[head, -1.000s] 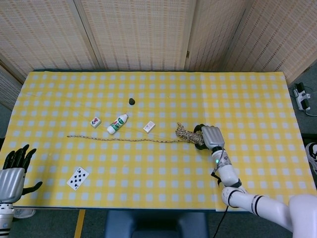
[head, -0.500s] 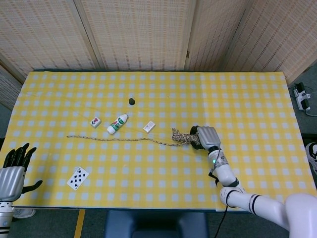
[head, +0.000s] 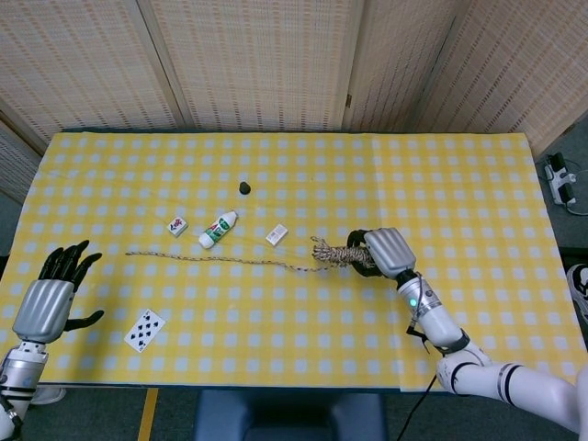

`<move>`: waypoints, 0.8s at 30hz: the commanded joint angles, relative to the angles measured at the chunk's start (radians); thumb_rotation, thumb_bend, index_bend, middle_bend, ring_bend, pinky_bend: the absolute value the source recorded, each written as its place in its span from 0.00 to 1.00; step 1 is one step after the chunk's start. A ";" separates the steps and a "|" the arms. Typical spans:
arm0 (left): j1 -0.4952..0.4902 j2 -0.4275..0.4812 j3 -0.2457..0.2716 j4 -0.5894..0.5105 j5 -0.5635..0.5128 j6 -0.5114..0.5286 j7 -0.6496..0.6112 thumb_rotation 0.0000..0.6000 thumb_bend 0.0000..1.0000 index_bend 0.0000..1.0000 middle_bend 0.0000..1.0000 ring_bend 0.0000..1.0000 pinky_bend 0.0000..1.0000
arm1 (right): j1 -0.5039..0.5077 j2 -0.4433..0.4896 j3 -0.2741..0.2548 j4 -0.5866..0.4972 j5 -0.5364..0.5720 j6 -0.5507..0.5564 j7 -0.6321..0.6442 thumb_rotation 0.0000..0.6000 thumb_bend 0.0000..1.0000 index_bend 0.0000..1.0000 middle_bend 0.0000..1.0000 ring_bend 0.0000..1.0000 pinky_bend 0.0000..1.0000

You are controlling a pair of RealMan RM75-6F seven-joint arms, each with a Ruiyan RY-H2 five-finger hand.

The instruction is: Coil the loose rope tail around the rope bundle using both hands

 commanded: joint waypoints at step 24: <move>-0.370 -0.400 -0.128 0.491 -0.335 -0.461 0.075 1.00 0.34 0.47 0.14 0.12 0.00 | -0.006 0.084 -0.042 -0.052 -0.117 0.040 0.091 1.00 0.63 0.61 0.50 0.58 0.51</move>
